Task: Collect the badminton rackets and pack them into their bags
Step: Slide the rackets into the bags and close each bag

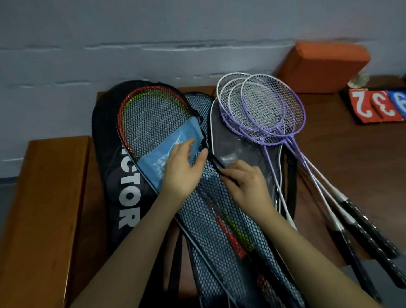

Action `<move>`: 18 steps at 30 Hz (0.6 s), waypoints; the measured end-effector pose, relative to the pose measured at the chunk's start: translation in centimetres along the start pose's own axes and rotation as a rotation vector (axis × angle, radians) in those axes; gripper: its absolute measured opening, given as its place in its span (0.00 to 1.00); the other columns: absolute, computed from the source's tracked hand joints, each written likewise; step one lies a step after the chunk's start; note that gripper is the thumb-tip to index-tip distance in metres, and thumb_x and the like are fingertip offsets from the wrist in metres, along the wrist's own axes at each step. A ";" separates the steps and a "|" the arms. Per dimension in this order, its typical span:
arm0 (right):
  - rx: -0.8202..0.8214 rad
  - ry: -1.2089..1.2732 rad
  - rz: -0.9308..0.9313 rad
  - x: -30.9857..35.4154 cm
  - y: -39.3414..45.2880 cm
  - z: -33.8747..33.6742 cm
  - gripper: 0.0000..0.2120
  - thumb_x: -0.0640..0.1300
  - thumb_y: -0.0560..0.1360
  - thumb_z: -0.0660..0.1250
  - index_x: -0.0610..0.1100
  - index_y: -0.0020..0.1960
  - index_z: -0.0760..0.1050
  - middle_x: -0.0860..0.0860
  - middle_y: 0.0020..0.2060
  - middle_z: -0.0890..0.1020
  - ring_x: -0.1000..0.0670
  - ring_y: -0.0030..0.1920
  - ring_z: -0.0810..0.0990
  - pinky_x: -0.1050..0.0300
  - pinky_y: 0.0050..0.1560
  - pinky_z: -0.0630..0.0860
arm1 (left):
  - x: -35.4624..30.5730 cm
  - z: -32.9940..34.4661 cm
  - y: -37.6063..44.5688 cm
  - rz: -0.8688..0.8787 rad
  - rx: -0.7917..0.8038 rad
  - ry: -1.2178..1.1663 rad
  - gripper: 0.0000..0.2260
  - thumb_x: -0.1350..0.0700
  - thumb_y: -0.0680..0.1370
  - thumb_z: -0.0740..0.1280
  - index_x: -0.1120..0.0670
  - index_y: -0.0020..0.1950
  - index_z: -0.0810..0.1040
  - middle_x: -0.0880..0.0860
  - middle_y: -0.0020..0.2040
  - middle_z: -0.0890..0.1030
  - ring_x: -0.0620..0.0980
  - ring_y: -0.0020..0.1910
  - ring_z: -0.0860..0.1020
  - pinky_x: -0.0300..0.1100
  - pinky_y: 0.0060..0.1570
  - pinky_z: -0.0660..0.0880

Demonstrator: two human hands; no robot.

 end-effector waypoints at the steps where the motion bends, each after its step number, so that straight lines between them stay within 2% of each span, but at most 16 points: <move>1: 0.000 0.021 -0.012 0.2 -0.3 -0.3 0.09 0.41 0.70 0.69 0.43 0.49 0.82 0.54 0.39 0.79 0.58 0.38 0.73 0.59 0.41 0.64 | -0.6 -0.1 -0.1 -0.010 -0.002 -0.003 0.24 0.43 0.77 0.61 0.53 0.69 0.67 0.52 0.63 0.72 0.48 0.59 0.73 0.48 0.61 0.71; 4: 0.018 0.059 -0.049 0.9 -1.3 -1.0 0.09 0.42 0.70 0.69 0.44 0.49 0.82 0.59 0.38 0.75 0.64 0.39 0.69 0.64 0.41 0.60 | -1.7 0.2 -0.3 -0.033 0.028 0.063 0.27 0.40 0.75 0.62 0.52 0.69 0.66 0.51 0.62 0.73 0.49 0.58 0.74 0.51 0.58 0.73; 6: 0.048 0.096 -0.068 1.5 -1.8 -1.2 0.10 0.45 0.72 0.67 0.43 0.49 0.83 0.57 0.39 0.77 0.62 0.39 0.72 0.64 0.41 0.61 | -1.9 0.6 -0.5 -0.069 0.064 0.118 0.28 0.40 0.74 0.65 0.53 0.68 0.66 0.52 0.61 0.73 0.51 0.57 0.75 0.52 0.57 0.74; 8: 0.080 0.137 -0.062 1.5 -2.5 -1.3 0.11 0.47 0.72 0.66 0.43 0.49 0.83 0.57 0.39 0.77 0.58 0.39 0.74 0.61 0.41 0.65 | -2.2 0.9 -0.9 -0.102 0.079 0.131 0.25 0.47 0.74 0.68 0.55 0.67 0.68 0.53 0.55 0.76 0.52 0.52 0.76 0.51 0.52 0.75; 10: 0.112 0.196 -0.012 1.3 -3.1 -1.4 0.09 0.45 0.71 0.68 0.43 0.49 0.83 0.59 0.38 0.75 0.56 0.38 0.76 0.58 0.42 0.70 | -2.6 1.0 -1.4 -0.126 0.050 0.069 0.19 0.55 0.74 0.68 0.56 0.63 0.71 0.51 0.42 0.77 0.50 0.42 0.76 0.45 0.42 0.74; 12: 0.146 0.300 0.059 1.0 -3.5 -1.4 0.08 0.42 0.71 0.70 0.41 0.49 0.83 0.59 0.38 0.76 0.55 0.39 0.77 0.62 0.43 0.72 | -2.6 0.8 -2.0 -0.161 0.006 -0.027 0.16 0.60 0.74 0.67 0.56 0.61 0.74 0.49 0.39 0.77 0.48 0.38 0.76 0.42 0.38 0.73; 15: 0.142 0.422 0.075 1.5 -3.4 -2.5 0.07 0.39 0.72 0.70 0.40 0.49 0.82 0.53 0.41 0.79 0.56 0.43 0.78 0.66 0.47 0.73 | -2.5 0.0 -3.2 -0.197 -0.032 -0.196 0.16 0.62 0.74 0.68 0.56 0.61 0.74 0.50 0.45 0.78 0.47 0.41 0.78 0.42 0.45 0.76; 18: 0.082 0.413 0.088 1.3 -2.4 -3.8 0.08 0.39 0.72 0.70 0.40 0.51 0.81 0.52 0.43 0.79 0.58 0.44 0.78 0.66 0.49 0.73 | -2.4 -1.2 -4.4 -0.219 -0.016 -0.348 0.18 0.65 0.73 0.69 0.57 0.61 0.75 0.56 0.54 0.79 0.51 0.50 0.79 0.47 0.56 0.76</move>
Point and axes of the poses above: each hand's wrist, its own y-axis towards the middle knuckle, its own z-axis out of the palm, x = y × z, the point moved 6 cm from there along y, towards the middle knuckle
